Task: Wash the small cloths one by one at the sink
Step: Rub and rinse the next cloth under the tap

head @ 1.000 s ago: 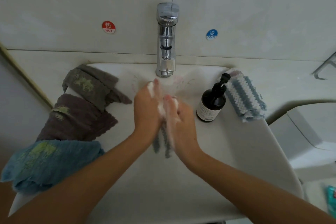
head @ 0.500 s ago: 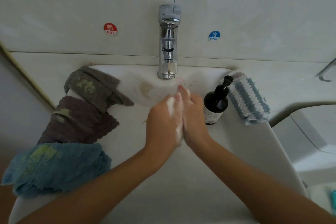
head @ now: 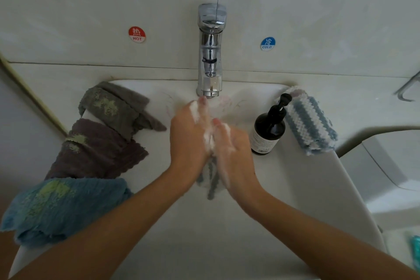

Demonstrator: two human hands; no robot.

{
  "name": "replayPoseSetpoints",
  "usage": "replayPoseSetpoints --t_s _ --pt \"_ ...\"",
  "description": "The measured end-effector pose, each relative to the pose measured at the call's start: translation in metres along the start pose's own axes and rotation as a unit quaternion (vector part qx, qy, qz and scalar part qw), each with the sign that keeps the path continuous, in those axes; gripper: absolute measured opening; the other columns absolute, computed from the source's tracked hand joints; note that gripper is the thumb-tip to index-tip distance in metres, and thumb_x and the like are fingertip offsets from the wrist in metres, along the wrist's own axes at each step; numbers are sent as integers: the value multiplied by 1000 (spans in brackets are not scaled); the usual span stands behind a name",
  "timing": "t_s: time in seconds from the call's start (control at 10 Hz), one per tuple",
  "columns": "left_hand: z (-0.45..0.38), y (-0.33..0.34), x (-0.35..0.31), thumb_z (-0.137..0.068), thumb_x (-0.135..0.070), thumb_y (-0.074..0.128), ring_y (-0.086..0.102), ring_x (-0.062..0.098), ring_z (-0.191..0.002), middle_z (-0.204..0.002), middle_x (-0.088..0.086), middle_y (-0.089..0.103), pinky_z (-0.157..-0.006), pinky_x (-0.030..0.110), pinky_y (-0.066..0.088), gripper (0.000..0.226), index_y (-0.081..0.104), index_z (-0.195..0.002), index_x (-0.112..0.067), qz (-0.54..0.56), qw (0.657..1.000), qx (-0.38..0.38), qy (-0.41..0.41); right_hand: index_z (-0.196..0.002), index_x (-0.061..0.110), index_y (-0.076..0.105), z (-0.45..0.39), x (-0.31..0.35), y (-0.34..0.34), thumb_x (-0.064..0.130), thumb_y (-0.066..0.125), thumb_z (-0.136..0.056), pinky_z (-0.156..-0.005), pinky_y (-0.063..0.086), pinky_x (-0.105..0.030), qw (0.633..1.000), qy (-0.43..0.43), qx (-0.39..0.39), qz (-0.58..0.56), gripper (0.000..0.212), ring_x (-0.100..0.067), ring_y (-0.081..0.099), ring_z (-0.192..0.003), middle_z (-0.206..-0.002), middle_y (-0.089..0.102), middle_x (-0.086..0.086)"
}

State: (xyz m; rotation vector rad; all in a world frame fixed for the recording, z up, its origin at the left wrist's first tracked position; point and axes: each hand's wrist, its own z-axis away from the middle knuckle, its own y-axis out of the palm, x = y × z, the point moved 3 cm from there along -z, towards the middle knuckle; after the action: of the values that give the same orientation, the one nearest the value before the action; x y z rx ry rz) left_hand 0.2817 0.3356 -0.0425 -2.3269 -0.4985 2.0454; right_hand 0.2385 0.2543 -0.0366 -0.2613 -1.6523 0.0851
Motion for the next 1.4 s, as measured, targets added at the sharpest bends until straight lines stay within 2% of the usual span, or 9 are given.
replayPoseSetpoints --t_s 0.2,0.3,0.4,0.6,0.7,0.9,1.1,1.2,1.4 --pt "27 10 4 -101 -35 36 57 5 -59 -64 -3 56 -57 20 44 39 53 -70 -18 -41 999 28 11 -93 23 56 -13 -21 -5 31 40 -105 -71 47 -11 999 45 1 7 22 10 57 -74 -91 61 8" --pt "-3 -3 7 -104 -29 37 45 8 -49 -54 -5 45 -55 25 38 46 41 -58 -21 -76 995 48 36 -68 9 58 -5 -10 -3 21 43 -104 -61 44 -20 998 37 54 9 40 -5 57 -59 -64 59 -5" --pt "-19 -10 6 -104 -31 37 47 8 -54 -56 -4 49 -60 27 35 49 46 -57 -18 -141 971 188 51 -70 9 73 -12 2 -9 26 49 -102 -67 54 -30 990 100 58 -84 43 -23 72 -71 -71 73 -9" --pt "-19 -28 -6 -89 -59 48 47 4 -62 -72 -3 50 -60 23 38 45 51 -92 -15 -152 935 311 84 -84 12 62 -26 1 -31 23 53 -101 -53 53 -24 972 160 -7 -175 22 -12 67 -60 -64 68 2" --pt "-17 -39 -10 -79 -61 54 58 -5 -78 -95 -8 58 -71 17 47 62 32 -131 -37 -210 903 367 80 -87 21 61 -32 -2 -39 11 51 -99 -52 48 -25 981 124 -50 -143 19 -15 61 -61 -72 63 -1" --pt "-15 -54 -8 -80 -49 71 57 -6 -75 -95 -20 59 -67 16 48 73 23 -135 -51 -398 815 393 153 -82 20 70 -35 3 -47 7 48 -100 -69 47 -27 996 11 -48 -75 31 -16 57 -76 -83 65 3" --pt "-28 -61 -2 -95 -24 55 59 14 -72 -84 0 64 -67 35 49 24 55 -119 -20 -386 842 315 208 -95 24 68 -38 8 -54 39 77 -79 -65 51 -31 996 -25 39 73 24 -13 55 -66 -81 64 3" --pt "-31 -63 6 -96 -10 51 51 1 -52 -66 -6 56 -49 16 37 16 58 -108 -17 -319 870 334 172 -106 30 66 -35 7 -48 48 83 -67 -68 57 -27 960 -16 107 257 46 -11 64 -70 -92 66 10" --pt "-39 -54 12 -89 13 47 56 12 -65 -74 6 61 -60 31 46 28 59 -80 -10 -207 920 308 129 -92 20 72 -30 6 -39 40 83 -71 -61 56 -29 925 -6 209 317 32 -10 66 -64 -79 70 4"
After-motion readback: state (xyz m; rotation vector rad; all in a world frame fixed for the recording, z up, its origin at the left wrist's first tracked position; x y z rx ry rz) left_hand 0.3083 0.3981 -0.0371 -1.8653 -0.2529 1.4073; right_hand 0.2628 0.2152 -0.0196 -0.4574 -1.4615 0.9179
